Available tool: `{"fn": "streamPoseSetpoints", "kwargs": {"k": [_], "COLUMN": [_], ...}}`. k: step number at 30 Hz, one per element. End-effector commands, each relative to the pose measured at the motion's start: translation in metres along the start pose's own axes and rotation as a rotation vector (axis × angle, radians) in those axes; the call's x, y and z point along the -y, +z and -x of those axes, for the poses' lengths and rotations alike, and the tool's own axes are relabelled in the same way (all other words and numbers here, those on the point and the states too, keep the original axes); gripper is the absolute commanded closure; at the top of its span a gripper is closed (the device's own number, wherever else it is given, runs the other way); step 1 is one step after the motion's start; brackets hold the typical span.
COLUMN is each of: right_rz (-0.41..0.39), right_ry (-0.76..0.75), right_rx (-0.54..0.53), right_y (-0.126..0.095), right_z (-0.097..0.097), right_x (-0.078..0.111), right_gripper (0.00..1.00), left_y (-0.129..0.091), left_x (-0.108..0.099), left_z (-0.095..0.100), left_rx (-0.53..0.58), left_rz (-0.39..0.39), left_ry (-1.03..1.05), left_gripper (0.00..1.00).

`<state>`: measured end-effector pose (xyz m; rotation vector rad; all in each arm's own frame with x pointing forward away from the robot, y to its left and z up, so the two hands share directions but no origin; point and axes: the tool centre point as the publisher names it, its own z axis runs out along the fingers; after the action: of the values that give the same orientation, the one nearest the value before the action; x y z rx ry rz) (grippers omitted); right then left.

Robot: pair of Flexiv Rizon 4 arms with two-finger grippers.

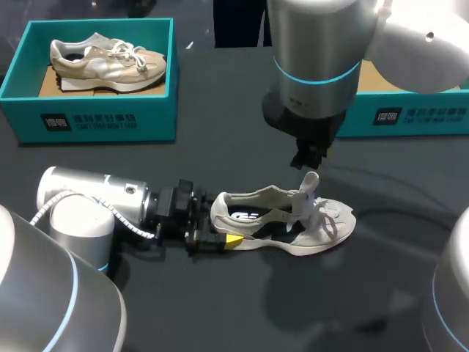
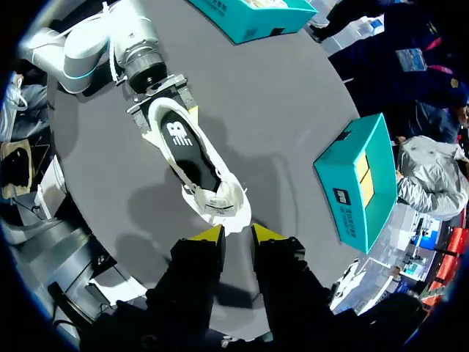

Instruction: Take the shoe out of the shoebox, open the shoe tongue, remove and reinsert the insole, then place the shoe into the shoebox

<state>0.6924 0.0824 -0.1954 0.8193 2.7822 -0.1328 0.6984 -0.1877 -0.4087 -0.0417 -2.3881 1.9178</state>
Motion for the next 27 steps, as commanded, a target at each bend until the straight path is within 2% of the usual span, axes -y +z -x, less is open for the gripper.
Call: {"fn": "streamPoseSetpoints", "kwargs": {"k": [1,4,8,20,22,27], "right_rz": [-0.008,0.004,0.124,0.124,0.125,0.154], "right_ry": [-0.282,-0.410,-0.632,-0.632,-0.698,-0.740], "right_rx": [-0.022,-0.050,-0.125,-0.125,-0.113,-0.139], "right_y": [-0.010,-0.007,0.001,0.001,0.010,0.035], "right_z": [-0.011,-0.021,-0.035,-0.035,-0.043,-0.056], "right_x": [-0.028,-0.041,-0.053,-0.053,-0.062,-0.076], "right_gripper": [1.00,1.00,1.00,1.00,1.00,1.00], "left_y": [0.000,0.000,0.000,0.000,0.000,0.000], "left_x": [-0.001,-0.001,-0.001,-0.001,-0.001,-0.001], "left_z": [0.001,0.001,0.001,0.001,0.001,0.001], "left_rx": [0.001,0.001,0.001,0.001,0.001,0.001], "left_rz": [0.001,0.001,0.001,0.001,0.001,0.001], "left_ry": [0.000,0.000,0.000,0.000,0.000,0.000], "left_gripper": [1.00,1.00,1.00,1.00,1.00,1.00]}}
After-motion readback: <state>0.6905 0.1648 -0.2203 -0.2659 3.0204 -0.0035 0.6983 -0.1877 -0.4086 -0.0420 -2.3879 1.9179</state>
